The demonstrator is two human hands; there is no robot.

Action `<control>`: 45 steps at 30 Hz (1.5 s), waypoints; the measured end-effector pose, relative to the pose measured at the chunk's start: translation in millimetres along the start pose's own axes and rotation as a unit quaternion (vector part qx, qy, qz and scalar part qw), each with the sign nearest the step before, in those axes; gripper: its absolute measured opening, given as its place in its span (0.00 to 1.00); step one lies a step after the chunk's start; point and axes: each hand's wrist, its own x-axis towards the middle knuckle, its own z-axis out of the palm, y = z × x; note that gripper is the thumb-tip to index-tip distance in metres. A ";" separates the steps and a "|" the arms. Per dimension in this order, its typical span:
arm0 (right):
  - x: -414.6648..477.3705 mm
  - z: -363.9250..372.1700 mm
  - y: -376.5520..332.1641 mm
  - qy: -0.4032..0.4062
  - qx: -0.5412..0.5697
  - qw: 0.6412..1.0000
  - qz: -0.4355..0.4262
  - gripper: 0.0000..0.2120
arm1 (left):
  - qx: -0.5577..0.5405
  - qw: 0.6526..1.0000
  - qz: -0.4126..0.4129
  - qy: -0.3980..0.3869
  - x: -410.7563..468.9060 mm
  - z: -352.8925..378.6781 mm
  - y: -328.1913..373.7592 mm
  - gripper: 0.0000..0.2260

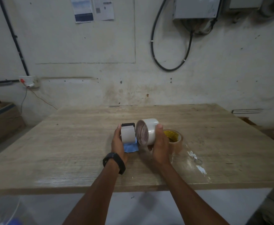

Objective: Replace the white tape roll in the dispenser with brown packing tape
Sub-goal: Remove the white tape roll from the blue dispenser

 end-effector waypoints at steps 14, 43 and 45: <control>58.7 -38.0 -57.9 0.075 -0.101 0.990 -0.061 0.27 | -0.011 0.999 -0.004 -0.046 -0.7 1.9 -0.1 0.17; 140.8 -224.9 -56.2 0.161 -0.557 0.814 -0.018 0.39 | 0.004 0.986 -0.067 -0.155 21.9 129.9 -50.1 0.16; 151.1 -236.1 -52.0 0.160 -0.584 0.796 -0.010 0.40 | 0.002 0.986 -0.062 -0.153 25.6 127.9 -51.2 0.14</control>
